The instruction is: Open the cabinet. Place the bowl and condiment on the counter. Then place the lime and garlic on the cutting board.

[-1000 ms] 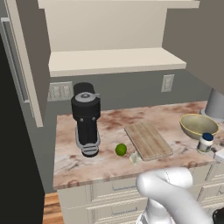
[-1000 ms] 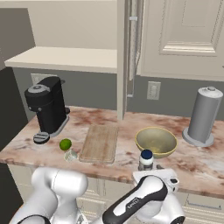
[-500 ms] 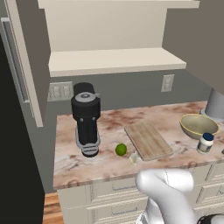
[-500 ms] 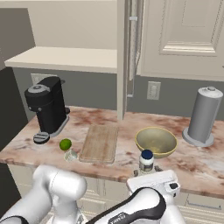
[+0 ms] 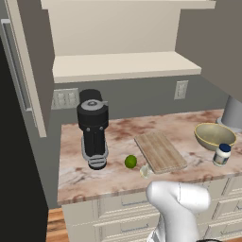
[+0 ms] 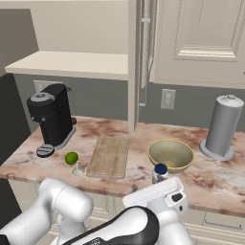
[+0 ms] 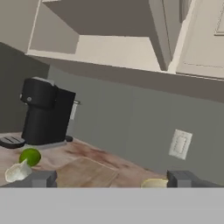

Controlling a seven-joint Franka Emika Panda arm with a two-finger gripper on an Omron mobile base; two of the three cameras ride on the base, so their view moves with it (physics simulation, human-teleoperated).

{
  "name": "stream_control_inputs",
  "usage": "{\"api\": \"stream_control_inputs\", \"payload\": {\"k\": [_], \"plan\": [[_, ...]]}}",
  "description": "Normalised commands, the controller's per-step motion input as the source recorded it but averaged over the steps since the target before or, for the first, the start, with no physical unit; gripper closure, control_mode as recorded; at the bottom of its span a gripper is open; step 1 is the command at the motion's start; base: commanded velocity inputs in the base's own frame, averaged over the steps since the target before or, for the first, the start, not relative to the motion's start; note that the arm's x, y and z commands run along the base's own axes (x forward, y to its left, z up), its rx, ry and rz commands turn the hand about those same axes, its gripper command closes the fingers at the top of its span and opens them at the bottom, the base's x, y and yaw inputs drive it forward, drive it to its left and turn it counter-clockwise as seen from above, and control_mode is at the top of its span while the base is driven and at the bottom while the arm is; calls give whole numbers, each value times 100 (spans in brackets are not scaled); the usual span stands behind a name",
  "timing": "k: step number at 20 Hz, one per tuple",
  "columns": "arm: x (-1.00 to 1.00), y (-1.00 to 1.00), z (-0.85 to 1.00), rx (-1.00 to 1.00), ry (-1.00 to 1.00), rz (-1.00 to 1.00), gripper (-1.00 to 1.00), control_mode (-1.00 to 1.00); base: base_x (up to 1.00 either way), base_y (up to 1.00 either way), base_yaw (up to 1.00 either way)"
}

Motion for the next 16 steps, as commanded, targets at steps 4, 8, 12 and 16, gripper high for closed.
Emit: {"api": "stream_control_inputs", "payload": {"k": [4,8,12,16], "plan": [[-42,34,71,-21,-5,2,-100,-100,0,0,0],[-39,37,66,-21,-3,3,-100,-100,0,0,0],[-30,40,59,-21,-1,5,-100,-100,0,0,0],[-14,44,56,-22,0,8,-100,-100,0,0,0]]}}
